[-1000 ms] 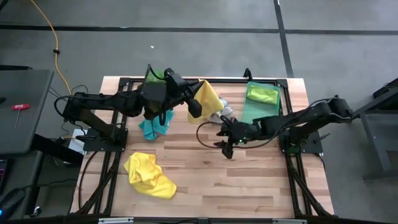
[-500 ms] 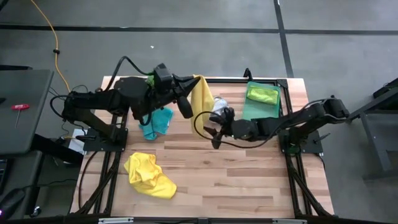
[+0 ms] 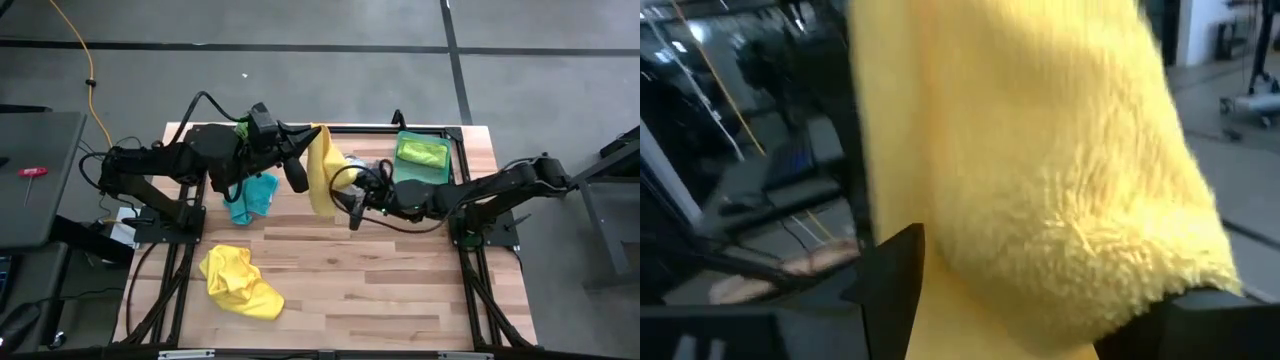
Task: Fold microfiber towels
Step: Fold the right yellow microfiber cloth
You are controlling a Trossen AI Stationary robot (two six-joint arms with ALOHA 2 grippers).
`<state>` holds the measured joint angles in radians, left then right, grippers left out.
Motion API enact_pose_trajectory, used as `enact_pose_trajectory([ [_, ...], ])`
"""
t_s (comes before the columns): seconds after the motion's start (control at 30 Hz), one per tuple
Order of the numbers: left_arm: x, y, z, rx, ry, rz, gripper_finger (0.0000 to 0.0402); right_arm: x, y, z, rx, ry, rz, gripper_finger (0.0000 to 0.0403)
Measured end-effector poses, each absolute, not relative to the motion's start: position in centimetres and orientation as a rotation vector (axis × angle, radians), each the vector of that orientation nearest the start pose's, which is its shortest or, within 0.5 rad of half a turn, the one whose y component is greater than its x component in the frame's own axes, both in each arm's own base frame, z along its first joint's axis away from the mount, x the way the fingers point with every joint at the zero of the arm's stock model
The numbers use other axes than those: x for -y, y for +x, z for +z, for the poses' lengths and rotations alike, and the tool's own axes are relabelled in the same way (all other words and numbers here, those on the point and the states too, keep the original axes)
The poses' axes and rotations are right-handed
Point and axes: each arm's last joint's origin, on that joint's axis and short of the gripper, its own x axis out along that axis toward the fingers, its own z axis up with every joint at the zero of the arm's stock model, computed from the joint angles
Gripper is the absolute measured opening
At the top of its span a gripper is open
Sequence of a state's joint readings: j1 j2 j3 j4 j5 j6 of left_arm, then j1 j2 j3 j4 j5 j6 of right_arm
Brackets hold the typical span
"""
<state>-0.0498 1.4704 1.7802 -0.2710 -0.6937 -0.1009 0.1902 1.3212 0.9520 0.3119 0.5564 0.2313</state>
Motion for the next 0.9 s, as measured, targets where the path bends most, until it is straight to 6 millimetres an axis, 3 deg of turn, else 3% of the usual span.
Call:
enact_pose_trajectory([
  [0.23, -0.5, 29.9, 50.1, 0.060, -0.093, 0.646, 0.0000, -4.0, 27.6, 34.5, 0.069, 0.279, -0.286, 0.0226],
  [0.5, -0.5, 29.8, 48.7, -0.110, 0.026, 0.675, 0.0000, -3.7, 24.9, 36.8, 0.125, 0.388, -0.170, 0.0226],
  [0.7, -0.5, 29.4, 46.8, -0.291, 0.054, 0.672, 0.0000, -3.4, 23.1, 36.9, 0.037, 0.461, -0.158, 0.0226],
  [0.9, -0.4, 28.8, 45.4, -0.408, -0.034, 0.674, 0.0000, -3.5, 22.5, 35.3, -0.141, 0.531, -0.159, 0.0226],
])
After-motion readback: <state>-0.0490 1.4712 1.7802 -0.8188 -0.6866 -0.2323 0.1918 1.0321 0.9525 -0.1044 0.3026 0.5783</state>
